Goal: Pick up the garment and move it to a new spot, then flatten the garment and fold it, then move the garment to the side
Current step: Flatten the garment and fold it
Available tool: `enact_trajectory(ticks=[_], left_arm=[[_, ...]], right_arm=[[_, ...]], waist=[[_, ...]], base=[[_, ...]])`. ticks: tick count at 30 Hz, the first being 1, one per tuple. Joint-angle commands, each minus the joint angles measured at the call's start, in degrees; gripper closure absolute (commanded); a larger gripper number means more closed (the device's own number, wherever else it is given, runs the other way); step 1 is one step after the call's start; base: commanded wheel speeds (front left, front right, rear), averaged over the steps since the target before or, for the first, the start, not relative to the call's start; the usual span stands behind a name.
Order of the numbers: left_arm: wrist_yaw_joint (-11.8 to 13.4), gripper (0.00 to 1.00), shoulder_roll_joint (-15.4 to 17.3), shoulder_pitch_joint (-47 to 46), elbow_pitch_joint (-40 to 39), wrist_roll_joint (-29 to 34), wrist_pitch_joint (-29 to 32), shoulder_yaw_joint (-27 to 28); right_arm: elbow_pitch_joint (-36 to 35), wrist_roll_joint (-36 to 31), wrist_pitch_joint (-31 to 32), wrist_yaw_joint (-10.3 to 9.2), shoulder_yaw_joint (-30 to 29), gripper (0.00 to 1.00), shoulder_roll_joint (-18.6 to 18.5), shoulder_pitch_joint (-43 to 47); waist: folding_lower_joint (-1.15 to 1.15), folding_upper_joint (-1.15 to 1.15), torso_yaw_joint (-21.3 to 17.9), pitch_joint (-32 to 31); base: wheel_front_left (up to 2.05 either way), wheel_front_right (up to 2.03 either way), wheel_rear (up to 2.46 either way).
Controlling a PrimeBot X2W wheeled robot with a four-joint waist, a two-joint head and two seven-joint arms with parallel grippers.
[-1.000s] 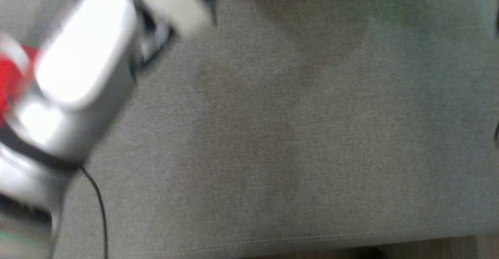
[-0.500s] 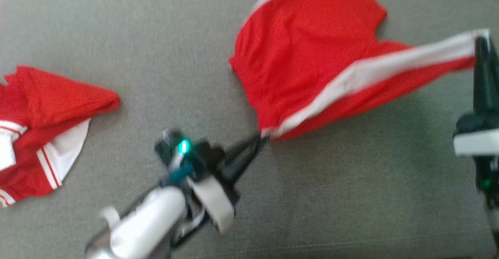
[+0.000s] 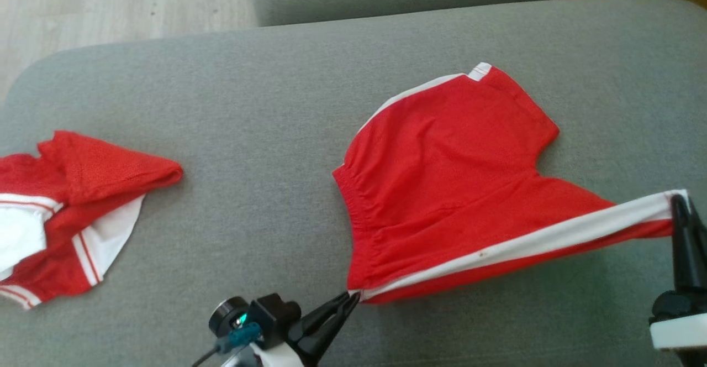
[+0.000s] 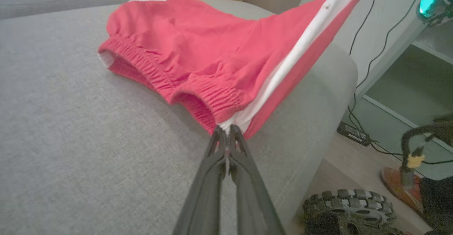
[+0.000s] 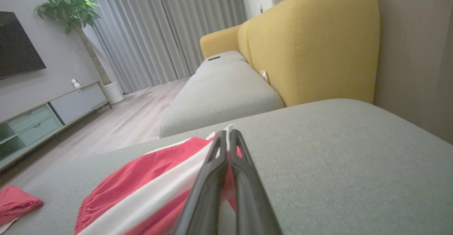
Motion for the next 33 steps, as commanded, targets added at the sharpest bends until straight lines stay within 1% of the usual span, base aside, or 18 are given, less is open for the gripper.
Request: enact_trajectory(ticks=[1,4,7,11,15,18,20,23,28,29,33], left_arm=[[0.1,1.0,0.4,-1.5,-1.8,-0.1,-0.3,2.2],[0.1,1.0,-0.7,-2.1,-2.4,-0.4,-0.3,2.2],[0.1,1.0,-2.2,-3.4,-3.1,-2.0,-0.3,2.3],[0.1,1.0,-4.7,-7.9,-3.8,-6.7,-0.3,1.0],[0.1,1.0,-6.7,-15.4,-2.6,-13.7,-0.3,-0.2],[0.1,1.0,-8.2,-21.4,-0.5,-19.9,0.0,-0.4],[0.1,1.0,-9.2,-25.1,1.4,-24.1,1.2,-0.7],[0.1,1.0,-10.0,-30.1,5.3,-28.7,2.7,-0.8],[0.1,1.0,-11.7,-35.2,13.1,-32.6,3.0,-0.9],[0.1,1.0,-11.7,-35.2,13.1,-32.6,3.0,-0.9],[0.1,1.0,-12.9,-37.4,18.3,-33.8,2.4,-1.9]], right_arm=[[-2.6,-0.7,0.2,0.43,-0.2,1.0,-1.4,-1.4],[-2.5,-2.3,1.3,0.43,-1.0,1.0,-0.9,-1.7],[-1.8,-4.0,2.2,0.43,-1.4,1.0,-1.4,-3.4],[0.5,-5.6,3.8,0.43,-2.7,1.0,-2.4,-8.4],[4.6,-8.3,5.9,0.43,-2.5,1.0,-5.2,-16.5],[8.8,-10.4,7.5,0.43,-1.4,1.0,-7.4,-23.8],[11.8,-11.7,8.6,0.43,0.4,1.0,-9.0,-28.9],[17.2,-12.3,10.6,0.43,3.2,1.0,-10.0,-36.3],[28.1,-12.7,12.5,0.43,8.3,1.0,-10.9,-46.6],[28.1,-12.7,12.5,0.43,8.3,1.0,-10.9,-46.6],[36.7,-13.3,12.0,0.43,11.6,1.0,-11.2,-51.9]], waist=[[0.01,0.0,0.5,-0.3],[0.01,0.0,1.4,-0.5],[0.01,0.0,2.5,0.0],[0.01,0.0,4.6,1.9],[0.01,0.0,6.4,4.9],[0.01,0.0,7.8,7.8],[0.01,0.0,8.7,9.6],[0.01,0.0,9.6,12.0],[0.01,0.0,10.8,15.0],[0.01,0.0,10.8,15.0],[0.01,0.0,11.7,16.5]], base=[[0.0,0.0,0.0],[0.0,0.0,0.0],[0.0,0.0,0.0],[0.0,0.0,0.0],[0.0,0.0,0.0],[0.0,0.0,0.0],[0.0,0.0,0.0],[0.0,0.0,0.0],[0.0,0.0,0.0],[0.0,0.0,0.0],[0.0,0.0,0.0]])
